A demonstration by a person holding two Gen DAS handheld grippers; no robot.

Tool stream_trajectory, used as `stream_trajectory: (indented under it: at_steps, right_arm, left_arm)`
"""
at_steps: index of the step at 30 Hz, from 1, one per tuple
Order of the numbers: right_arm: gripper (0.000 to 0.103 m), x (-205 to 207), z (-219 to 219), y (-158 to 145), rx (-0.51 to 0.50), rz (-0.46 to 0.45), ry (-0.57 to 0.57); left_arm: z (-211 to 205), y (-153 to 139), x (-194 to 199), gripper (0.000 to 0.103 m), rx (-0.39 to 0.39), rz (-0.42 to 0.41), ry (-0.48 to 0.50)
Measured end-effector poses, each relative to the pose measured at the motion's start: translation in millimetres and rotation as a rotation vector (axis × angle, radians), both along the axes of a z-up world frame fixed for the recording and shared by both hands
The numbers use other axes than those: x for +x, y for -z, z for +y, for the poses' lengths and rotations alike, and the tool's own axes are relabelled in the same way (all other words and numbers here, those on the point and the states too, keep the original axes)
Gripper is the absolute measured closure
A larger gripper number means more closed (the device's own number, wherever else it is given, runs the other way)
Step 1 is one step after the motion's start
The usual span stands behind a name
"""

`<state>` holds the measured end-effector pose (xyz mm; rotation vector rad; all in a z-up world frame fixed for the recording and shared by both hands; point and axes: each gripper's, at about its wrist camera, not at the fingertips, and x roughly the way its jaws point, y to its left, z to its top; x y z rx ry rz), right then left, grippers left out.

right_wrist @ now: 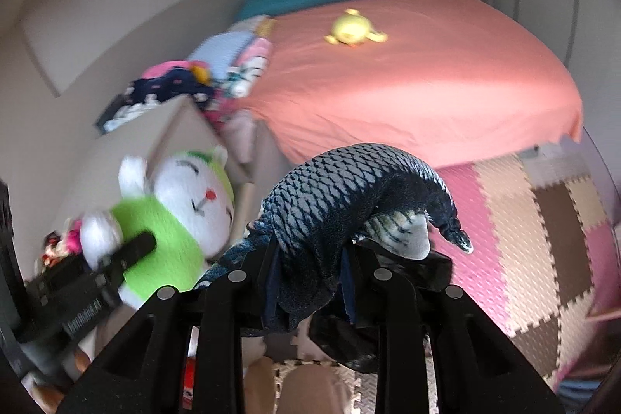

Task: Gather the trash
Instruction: 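Carry the bunny over the black trash bag and open the left gripper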

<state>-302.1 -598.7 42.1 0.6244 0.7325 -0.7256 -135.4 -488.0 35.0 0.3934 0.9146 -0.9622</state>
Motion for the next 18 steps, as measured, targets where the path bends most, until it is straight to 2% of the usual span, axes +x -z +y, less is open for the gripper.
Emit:
stream_trajectory:
  at_steps: [8,10,11,12,13,14,16,18]
  right_arm:
    - [0.075,-9,-32,46,0.091,0.072,0.042]
    - [0.070,-5,-35,56,0.113,0.099,0.035]
    - [0.052,0,-38,60,0.124,0.133,0.025]
    - [0.037,3,-40,64,0.129,0.172,0.021]
    - [0.035,5,-41,68,0.121,0.216,0.038]
    - [0.034,2,-41,69,0.115,0.221,0.051]
    - [0.033,-3,-43,68,0.116,0.210,0.072]
    - [0.033,-8,-45,65,0.109,0.197,0.089]
  left_arm:
    - [-31,60,-27,0.061,0.114,0.070,0.075]
    - [-34,68,-33,0.057,0.129,0.083,0.085]
    - [-37,73,-37,0.048,0.138,0.100,0.096]
    - [-40,77,-37,0.031,0.149,0.112,0.104]
    - [-41,79,-36,0.020,0.161,0.108,0.101]
    - [-41,79,-37,0.006,0.160,0.082,0.086]
    - [-39,76,-39,0.006,0.149,0.037,0.076]
    - [-39,74,-39,0.006,0.161,0.034,0.080]
